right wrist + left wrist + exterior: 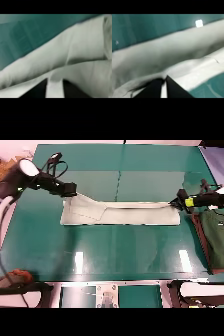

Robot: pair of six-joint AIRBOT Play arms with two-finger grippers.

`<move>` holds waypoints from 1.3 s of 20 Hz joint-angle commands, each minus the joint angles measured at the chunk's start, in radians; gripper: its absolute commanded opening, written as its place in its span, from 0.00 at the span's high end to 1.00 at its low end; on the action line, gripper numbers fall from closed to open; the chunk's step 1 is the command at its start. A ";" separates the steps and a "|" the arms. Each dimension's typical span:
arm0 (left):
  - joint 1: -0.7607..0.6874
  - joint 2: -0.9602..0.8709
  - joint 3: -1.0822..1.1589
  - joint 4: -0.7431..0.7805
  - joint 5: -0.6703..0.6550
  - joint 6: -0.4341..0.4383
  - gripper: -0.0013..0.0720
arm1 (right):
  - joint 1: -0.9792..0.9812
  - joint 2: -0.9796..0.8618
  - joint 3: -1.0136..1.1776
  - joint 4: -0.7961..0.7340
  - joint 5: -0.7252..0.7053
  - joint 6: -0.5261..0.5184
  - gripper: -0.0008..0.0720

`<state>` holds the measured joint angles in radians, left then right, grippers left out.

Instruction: Fold the shirts.

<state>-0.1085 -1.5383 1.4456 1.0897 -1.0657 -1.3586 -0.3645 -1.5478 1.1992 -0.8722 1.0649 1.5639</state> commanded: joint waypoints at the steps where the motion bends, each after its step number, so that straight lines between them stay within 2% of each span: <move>1: 0.013 -0.158 0.085 0.011 0.174 0.014 0.30 | 0.014 -0.182 0.125 0.013 -0.099 -0.031 0.48; 3: 0.048 -0.161 0.097 0.008 0.272 -0.040 0.29 | -0.019 -0.203 0.216 0.012 -0.012 -0.098 0.37; 5: 0.104 -0.159 0.150 0.006 0.176 -0.048 0.29 | -0.071 -0.199 0.307 -0.001 0.148 -0.183 0.32; 6: 0.129 -0.159 0.180 0.005 0.100 -0.050 0.29 | -0.099 -0.196 0.339 -0.019 0.224 -0.205 0.21; 7: 0.147 -0.159 0.203 0.002 0.037 -0.051 0.29 | -0.120 -0.196 0.352 -0.039 0.274 -0.222 0.19; 8: 0.160 -0.159 0.219 0.002 -0.018 -0.052 0.29 | -0.136 -0.197 0.347 -0.061 0.306 -0.250 0.13; 9: 0.164 -0.159 0.225 0.002 -0.054 -0.055 0.29 | -0.147 -0.197 0.333 -0.085 0.326 -0.273 0.13; 10: 0.167 -0.159 0.225 0.000 -0.080 -0.055 0.29 | -0.154 -0.198 0.311 -0.095 0.336 -0.296 0.08; 12: 0.166 -0.159 0.224 -0.002 -0.105 -0.055 0.29 | -0.163 -0.217 0.280 -0.090 0.347 -0.348 0.08; 18: 0.166 -0.159 0.224 -0.048 -0.117 -0.055 0.29 | -0.166 -0.350 0.281 -0.086 0.347 -0.404 0.08; 21: 0.166 -0.159 0.224 -0.060 -0.117 -0.055 0.29 | -0.166 -0.410 0.281 -0.037 0.346 -0.453 0.09; 22: 0.166 -0.159 0.224 -0.074 -0.117 -0.055 0.29 | -0.165 -0.426 0.281 -0.006 0.347 -0.468 0.18; 23: 0.166 -0.159 0.224 -0.101 -0.117 -0.054 0.29 | -0.163 -0.440 0.281 0.020 0.346 -0.480 0.33; 24: 0.166 -0.159 0.224 -0.137 -0.117 -0.053 0.29 | -0.162 -0.448 0.281 0.040 0.346 -0.497 0.55; 26: 0.166 -0.159 0.224 -0.232 -0.115 -0.018 0.30 | -0.161 -0.451 0.283 0.072 0.343 -0.521 0.91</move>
<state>0.0574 -1.6970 1.6691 0.9661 -1.1797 -1.4090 -0.5278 -1.9759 1.4807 -0.8516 1.4193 1.0916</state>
